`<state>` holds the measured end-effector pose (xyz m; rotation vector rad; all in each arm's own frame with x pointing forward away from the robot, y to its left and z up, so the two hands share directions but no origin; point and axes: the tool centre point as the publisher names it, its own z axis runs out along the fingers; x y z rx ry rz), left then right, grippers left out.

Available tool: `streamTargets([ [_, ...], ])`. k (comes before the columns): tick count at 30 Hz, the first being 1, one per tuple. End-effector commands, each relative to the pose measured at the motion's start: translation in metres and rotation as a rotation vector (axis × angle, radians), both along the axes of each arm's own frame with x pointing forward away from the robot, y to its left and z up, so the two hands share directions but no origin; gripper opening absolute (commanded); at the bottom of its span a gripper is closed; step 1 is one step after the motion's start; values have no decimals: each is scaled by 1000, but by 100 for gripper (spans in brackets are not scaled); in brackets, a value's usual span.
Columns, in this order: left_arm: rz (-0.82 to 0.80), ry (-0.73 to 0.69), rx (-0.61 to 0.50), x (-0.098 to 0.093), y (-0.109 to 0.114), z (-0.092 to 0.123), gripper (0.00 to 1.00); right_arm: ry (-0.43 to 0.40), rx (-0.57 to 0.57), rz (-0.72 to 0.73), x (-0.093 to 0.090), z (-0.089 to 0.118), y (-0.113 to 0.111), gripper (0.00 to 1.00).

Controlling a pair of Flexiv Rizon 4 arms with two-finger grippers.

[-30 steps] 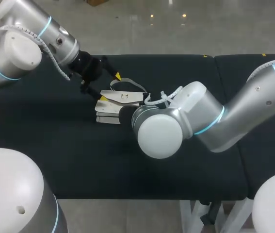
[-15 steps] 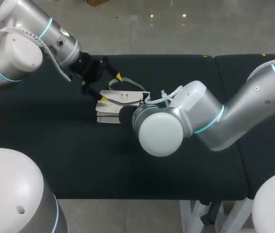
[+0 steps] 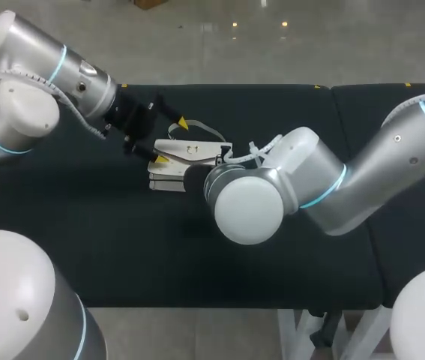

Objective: Pick up the bag, open it, inspect its contents, close it, and place it on the opposite side

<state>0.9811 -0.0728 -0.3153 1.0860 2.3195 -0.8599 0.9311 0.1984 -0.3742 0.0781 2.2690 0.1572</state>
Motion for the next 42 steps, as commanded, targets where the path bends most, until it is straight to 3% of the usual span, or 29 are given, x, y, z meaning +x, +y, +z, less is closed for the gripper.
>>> streamTargets([
  [1,38,-59,-57,-11,1,-3,100,-6,-1,-2,-1,-3,2,0],
  [8,40,-85,-69,-11,5,-11,99,-6,-1,-2,-1,-3,2,0],
  [13,49,-87,-76,-2,6,-19,88,-6,-1,-2,-1,-3,2,0],
  [18,57,-108,-76,8,3,-25,83,-6,-1,-2,-1,-3,2,0],
  [24,74,-134,-67,18,-4,-33,65,-6,-1,-2,-1,-3,2,0],
  [26,84,-138,-65,22,-6,-34,49,-6,-1,-2,-1,-3,2,0],
  [28,95,-137,-65,25,-9,-35,41,-6,-1,-2,-1,-3,2,0],
  [30,109,-135,-65,28,-10,-35,9,-6,-1,-2,-1,-3,2,0],
  [31,114,-132,-66,30,-10,-35,0,-6,-1,-2,-1,-3,2,0],
  [36,142,-79,-79,35,-8,-28,0,-6,-1,-2,-1,-3,2,0],
  [42,183,81,-97,44,-4,-12,0,-6,-1,-2,-1,-3,2,0],
])
